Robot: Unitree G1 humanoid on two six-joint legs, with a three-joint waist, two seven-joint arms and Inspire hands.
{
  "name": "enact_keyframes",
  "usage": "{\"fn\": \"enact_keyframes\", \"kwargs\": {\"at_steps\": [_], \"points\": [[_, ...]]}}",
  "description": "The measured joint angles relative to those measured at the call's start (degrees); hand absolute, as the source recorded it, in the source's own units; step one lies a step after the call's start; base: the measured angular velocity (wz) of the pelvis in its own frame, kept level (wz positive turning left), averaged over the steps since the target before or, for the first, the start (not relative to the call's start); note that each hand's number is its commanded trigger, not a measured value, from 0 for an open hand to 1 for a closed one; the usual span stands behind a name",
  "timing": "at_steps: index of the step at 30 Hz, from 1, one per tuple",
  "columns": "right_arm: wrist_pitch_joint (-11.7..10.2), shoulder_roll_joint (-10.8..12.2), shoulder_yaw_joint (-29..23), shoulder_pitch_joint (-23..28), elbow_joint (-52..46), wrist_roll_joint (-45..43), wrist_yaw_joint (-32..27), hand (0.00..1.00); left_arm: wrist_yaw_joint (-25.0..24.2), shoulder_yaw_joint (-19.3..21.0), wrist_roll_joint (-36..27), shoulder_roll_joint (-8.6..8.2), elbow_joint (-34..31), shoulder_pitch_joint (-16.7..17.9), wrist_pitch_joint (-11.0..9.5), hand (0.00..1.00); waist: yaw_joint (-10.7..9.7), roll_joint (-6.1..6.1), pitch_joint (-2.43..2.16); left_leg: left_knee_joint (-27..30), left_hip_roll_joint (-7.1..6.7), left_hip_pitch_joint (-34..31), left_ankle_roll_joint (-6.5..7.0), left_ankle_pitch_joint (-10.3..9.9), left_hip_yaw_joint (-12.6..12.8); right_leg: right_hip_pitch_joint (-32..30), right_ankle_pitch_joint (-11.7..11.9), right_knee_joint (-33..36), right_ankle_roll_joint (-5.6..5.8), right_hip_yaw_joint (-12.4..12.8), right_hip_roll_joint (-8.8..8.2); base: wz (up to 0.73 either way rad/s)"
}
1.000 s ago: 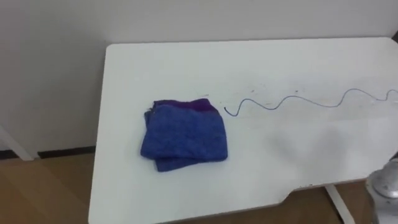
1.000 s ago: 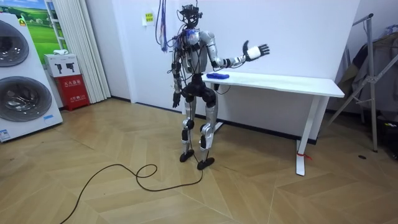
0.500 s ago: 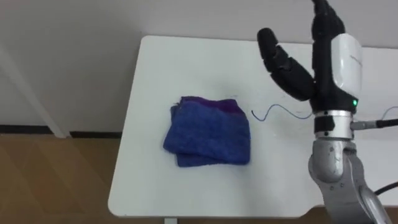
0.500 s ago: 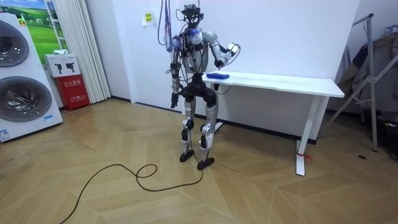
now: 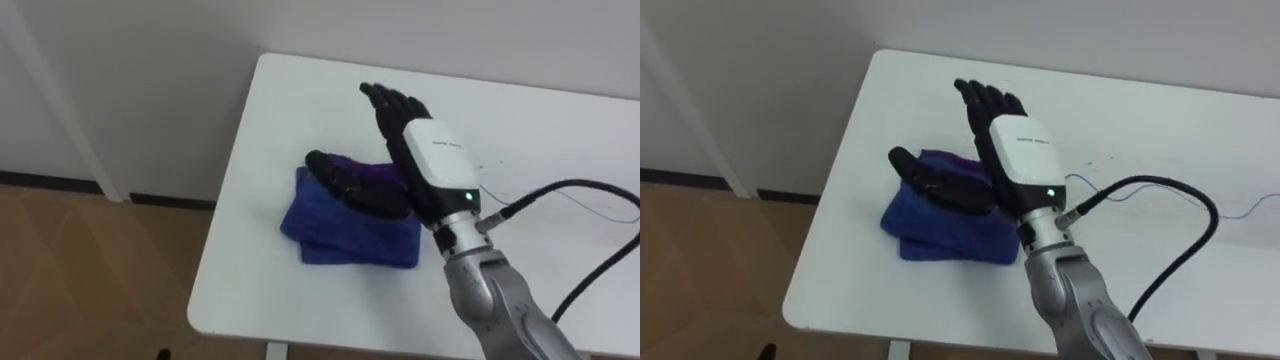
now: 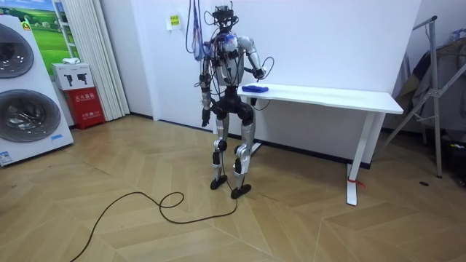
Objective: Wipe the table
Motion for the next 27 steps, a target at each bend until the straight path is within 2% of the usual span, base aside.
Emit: {"fn": "enact_keyframes", "kwargs": {"at_steps": [4, 6, 8, 13, 16, 20, 27], "points": [[0.0, -0.3, 1.0, 0.4, 0.5, -2.8, 1.3, 0.0, -1.0, 0.0, 0.0, 0.19, -0.4, -0.2, -0.4, 0.0, -0.1, 0.2, -0.06, 0.0, -0.04, -0.5, -0.01, 0.0, -0.3, -0.4, 0.0, 0.0, 0.0, 0.0, 0.01, 0.03], [-0.1, -0.9, 1.3, 1.0, 0.9, -3.4, 1.6, 0.0, -1.0, 0.0, 0.1, 0.19, -0.5, -0.1, -0.6, 0.0, -0.2, 0.52, -0.27, -0.1, -0.16, -0.3, -0.01, 0.0, -0.9, -0.1, 0.0, -0.2, 0.0, -0.1, -0.02, 0.14], [-0.7, -1.0, 1.4, 1.7, 5.3, -3.2, 1.7, 0.0, -1.0, 0.0, -0.2, 0.4, -0.5, -0.2, -0.7, 0.0, -0.3, 0.43, -0.6, -0.3, -0.43, 0.3, -0.01, 0.0, -1.6, 0.6, 0.0, -1.2, 0.0, 0.0, -0.11, 0.12], [-0.1, -1.2, 1.5, 2.7, 9.9, -3.3, 4.0, 0.0, -1.0, -0.2, 0.0, 0.37, -0.6, -0.2, -0.7, 0.0, -0.6, 0.59, -0.66, -0.8, -0.48, 0.4, 0.02, 0.0, -2.6, 0.9, 0.0, -1.0, 0.0, 0.1, -0.1, 0.05], [-1.1, -1.4, 1.1, 2.7, 11.0, -2.8, 3.6, 0.0, -1.0, -0.3, 0.0, 0.39, -2.2, -0.1, -0.7, 0.0, -1.8, 0.37, -0.71, -0.9, -0.6, 0.8, -0.01, 0.3, -4.0, 1.4, 0.0, -1.0, 0.01, 0.0, -0.14, 0.18], [-2.6, -1.3, 1.0, 2.7, 13.7, -2.7, 2.1, 0.0, -1.0, -0.3, 0.0, 0.37, -3.2, -0.1, -1.2, 0.0, -1.6, -0.18, -0.96, -1.6, -0.49, 1.8, -0.07, 0.4, -4.2, 2.3, 0.0, -1.0, 0.01, 0.0, -0.06, 0.01], [-2.7, -1.3, 0.3, 2.6, 14.1, -5.0, 2.2, 0.0, -1.5, -0.2, -0.1, 0.41, -3.2, 0.2, -1.7, 0.0, -1.6, -0.41, -0.65, -2.0, -0.74, 2.2, -0.06, 0.4, -4.1, 2.5, 0.0, -1.0, 0.01, -0.1, -0.29, 0.0]]}}
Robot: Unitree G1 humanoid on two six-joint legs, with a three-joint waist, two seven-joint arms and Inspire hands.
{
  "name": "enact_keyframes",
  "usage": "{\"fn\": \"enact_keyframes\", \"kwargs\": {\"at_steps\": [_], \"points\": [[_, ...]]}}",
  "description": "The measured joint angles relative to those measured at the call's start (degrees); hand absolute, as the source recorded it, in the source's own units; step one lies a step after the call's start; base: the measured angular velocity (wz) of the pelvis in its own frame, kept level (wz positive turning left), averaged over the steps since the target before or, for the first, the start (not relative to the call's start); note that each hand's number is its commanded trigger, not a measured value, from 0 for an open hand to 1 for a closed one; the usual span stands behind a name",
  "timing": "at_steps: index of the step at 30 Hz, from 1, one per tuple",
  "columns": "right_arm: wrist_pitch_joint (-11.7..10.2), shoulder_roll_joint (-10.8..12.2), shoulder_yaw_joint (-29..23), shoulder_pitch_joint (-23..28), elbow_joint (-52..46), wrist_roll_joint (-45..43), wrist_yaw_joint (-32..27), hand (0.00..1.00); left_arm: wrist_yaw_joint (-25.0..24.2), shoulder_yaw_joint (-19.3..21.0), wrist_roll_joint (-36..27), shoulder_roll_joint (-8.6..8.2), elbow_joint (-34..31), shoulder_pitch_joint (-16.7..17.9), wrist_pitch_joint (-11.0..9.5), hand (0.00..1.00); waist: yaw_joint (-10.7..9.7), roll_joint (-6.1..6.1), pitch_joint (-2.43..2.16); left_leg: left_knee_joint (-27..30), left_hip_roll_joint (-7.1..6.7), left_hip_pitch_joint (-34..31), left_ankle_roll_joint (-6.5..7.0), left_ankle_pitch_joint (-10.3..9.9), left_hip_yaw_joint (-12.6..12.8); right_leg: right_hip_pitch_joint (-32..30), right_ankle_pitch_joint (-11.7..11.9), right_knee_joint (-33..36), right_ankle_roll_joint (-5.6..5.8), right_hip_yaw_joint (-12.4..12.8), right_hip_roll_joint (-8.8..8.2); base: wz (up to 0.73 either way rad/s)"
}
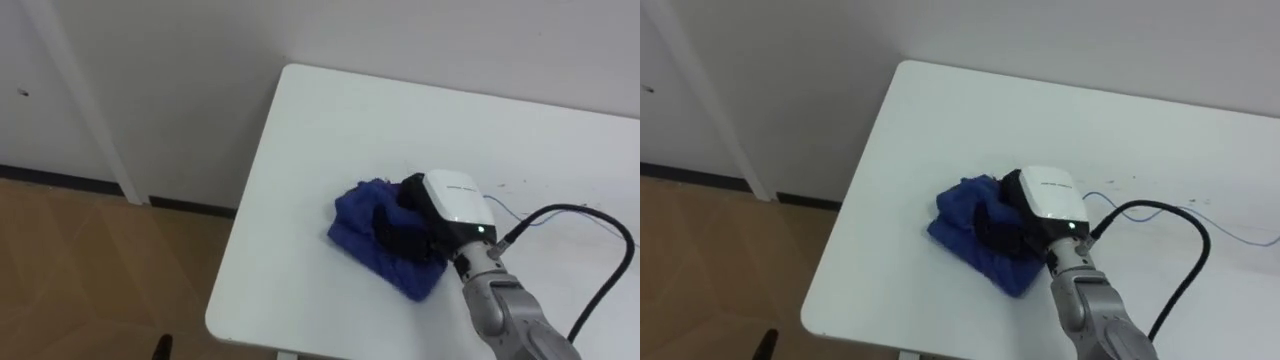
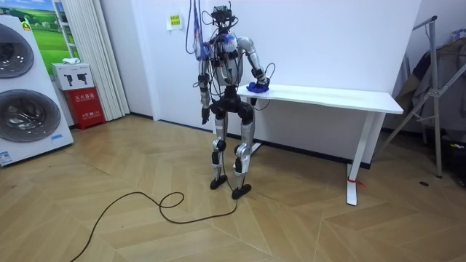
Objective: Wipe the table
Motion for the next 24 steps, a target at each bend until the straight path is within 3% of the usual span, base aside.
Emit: {"fn": "enact_keyframes", "kwargs": {"at_steps": [3, 11, 14, 16, 19, 24], "points": [[0.8, 0.5, 0.3, -0.1, -0.3, 0.0, 0.3, 1.0, -0.1, -0.7, -0.2, -0.07, -0.1, 0.0, 0.1, 0.0, 0.0, 0.31, -0.17, 0.1, 0.0, 0.1, 0.04, 0.0, 0.2, 0.1, 0.0, 0.1, 0.02, 0.3, 0.0, -0.04], [8.7, 4.5, 4.7, -0.7, -4.4, 1.5, 3.2, 1.0, 1.3, -1.1, -2.3, -0.69, 0.0, -0.3, 0.9, 0.0, 2.3, 0.95, 0.0, -0.1, 0.42, 0.4, -0.01, 0.1, 1.1, -0.1, 0.0, 0.0, 0.02, 1.3, 0.5, -0.12], [9.8, 5.0, 5.2, -3.5, -1.2, 2.6, 3.4, 1.0, 2.4, -1.0, -2.2, -0.97, 0.1, 0.6, 1.4, 0.0, 3.2, 0.95, 0.05, -0.1, 0.25, 0.3, -0.09, 0.1, 1.0, -0.3, 0.0, 0.0, 0.05, 0.6, 0.53, -0.12], [9.8, 4.9, 4.9, -6.4, 2.1, 3.9, 3.5, 1.0, 2.9, -0.5, -1.7, -0.92, -0.8, 1.3, 2.4, 0.0, 3.4, 0.82, 0.13, -0.3, 0.57, -0.2, -0.22, 0.1, 0.7, -0.9, 0.0, 0.3, 0.06, 0.3, 0.56, -0.08], [8.4, 3.5, 4.5, -11.0, 8.7, 9.4, 2.4, 1.0, 3.1, -0.4, 0.0, -0.45, -1.2, 2.4, 4.3, 0.0, 4.6, 0.15, 0.77, 0.5, 0.28, -2.0, -0.75, 0.4, 0.0, -2.3, 0.2, 0.8, -0.17, -1.4, 0.54, 0.1], [4.9, 0.1, -4.0, -16.7, 21.6, 21.9, -0.5, 1.0, 1.7, 1.8, 0.5, 0.49, -2.5, 4.2, 5.9, 0.0, 5.1, -0.77, 1.01, 3.8, -0.1, -7.9, -0.84, 0.9, -3.7, -5.3, 0.6, 1.1, -0.31, -5.7, 0.04, 0.49]]}}
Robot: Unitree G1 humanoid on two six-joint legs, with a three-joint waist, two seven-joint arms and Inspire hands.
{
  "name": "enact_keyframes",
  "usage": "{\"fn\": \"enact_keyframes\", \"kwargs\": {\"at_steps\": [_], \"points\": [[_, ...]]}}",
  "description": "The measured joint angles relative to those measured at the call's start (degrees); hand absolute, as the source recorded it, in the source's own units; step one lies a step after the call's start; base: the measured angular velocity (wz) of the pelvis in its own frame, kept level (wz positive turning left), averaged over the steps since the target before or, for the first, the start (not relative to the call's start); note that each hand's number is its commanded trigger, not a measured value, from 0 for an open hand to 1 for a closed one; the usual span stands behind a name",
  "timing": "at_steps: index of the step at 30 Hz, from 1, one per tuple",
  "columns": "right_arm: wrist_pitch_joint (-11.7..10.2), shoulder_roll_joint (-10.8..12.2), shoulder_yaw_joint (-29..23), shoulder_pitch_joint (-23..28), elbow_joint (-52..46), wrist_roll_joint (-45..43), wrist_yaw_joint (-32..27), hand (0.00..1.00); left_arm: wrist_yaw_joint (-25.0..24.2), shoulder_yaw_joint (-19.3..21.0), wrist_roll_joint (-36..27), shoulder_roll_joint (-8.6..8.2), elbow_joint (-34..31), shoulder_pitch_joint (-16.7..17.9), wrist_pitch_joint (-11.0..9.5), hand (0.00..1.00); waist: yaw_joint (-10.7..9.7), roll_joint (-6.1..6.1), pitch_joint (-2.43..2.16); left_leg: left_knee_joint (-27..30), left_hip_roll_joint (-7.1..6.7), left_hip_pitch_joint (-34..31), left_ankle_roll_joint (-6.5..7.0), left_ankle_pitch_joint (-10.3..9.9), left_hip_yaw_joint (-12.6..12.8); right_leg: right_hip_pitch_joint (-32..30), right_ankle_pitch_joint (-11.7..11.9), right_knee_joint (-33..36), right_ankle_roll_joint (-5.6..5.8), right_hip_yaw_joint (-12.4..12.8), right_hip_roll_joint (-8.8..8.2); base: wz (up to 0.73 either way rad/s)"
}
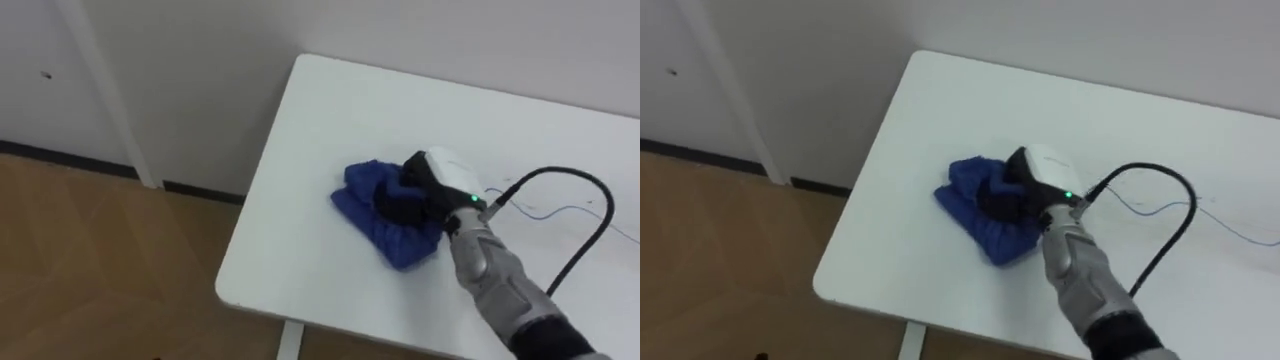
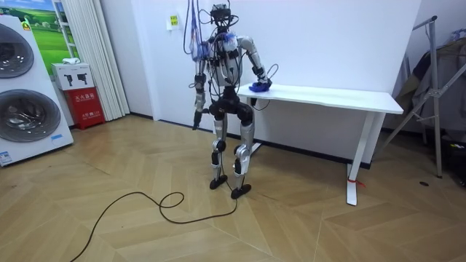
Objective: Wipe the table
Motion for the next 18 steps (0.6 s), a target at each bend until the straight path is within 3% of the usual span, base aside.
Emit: {"fn": "enact_keyframes", "kwargs": {"at_steps": [3, 7, 10, 13, 18], "points": [[-1.5, -3.7, -7.6, -2.0, 9.6, 7.3, -2.6, 1.0, -1.4, 1.2, 0.1, 1.75, -0.4, 1.7, 2.1, 0.0, -0.4, -0.26, -0.18, 0.1, -1.03, -2.2, 0.1, 1.3, -2.9, -0.9, 0.2, -0.1, 0.21, -2.0, -0.58, 0.5], [-2.5, -5.8, -13.1, -1.1, 14.7, 11.4, -5.2, 1.0, -1.7, 3.1, 0.2, 2.87, -1.4, 2.5, 2.6, 0.0, -2.0, -0.22, -0.32, 0.9, -1.79, -3.0, 0.13, 1.3, -4.1, -0.6, 0.2, -0.1, 0.25, -3.3, -0.79, 0.24], [-3.9, -5.8, -16.5, 1.4, 15.8, 11.6, -5.8, 1.0, -1.7, 4.3, 0.5, 2.86, -1.5, 2.7, 2.6, 0.0, -4.1, -0.11, -1.07, 1.2, -1.7, -2.7, 0.19, 1.4, -4.1, -0.3, 0.3, -0.1, 0.34, -3.2, -0.86, 0.08], [-4.2, -5.8, -19.6, 4.6, 16.2, 11.8, -6.4, 1.0, -1.2, 4.7, 0.6, 2.81, -3.0, 3.2, 2.3, 0.0, -6.1, 0.0, -1.32, -0.1, -1.73, 0.0, 0.36, 1.5, -3.9, 1.9, 0.3, -0.2, 0.35, -2.8, -0.94, 0.0], [-5.2, -6.1, -23.5, 9.9, 17.1, 11.7, -8.7, 1.0, -0.5, 6.6, 0.6, 0.47, -3.1, 3.1, 1.3, 0.0, -7.3, 0.6, -2.04, -1.5, -1.71, 3.3, 0.81, 1.1, -3.3, 4.6, 0.3, -0.2, 0.38, -2.5, -0.94, -0.09]]}}
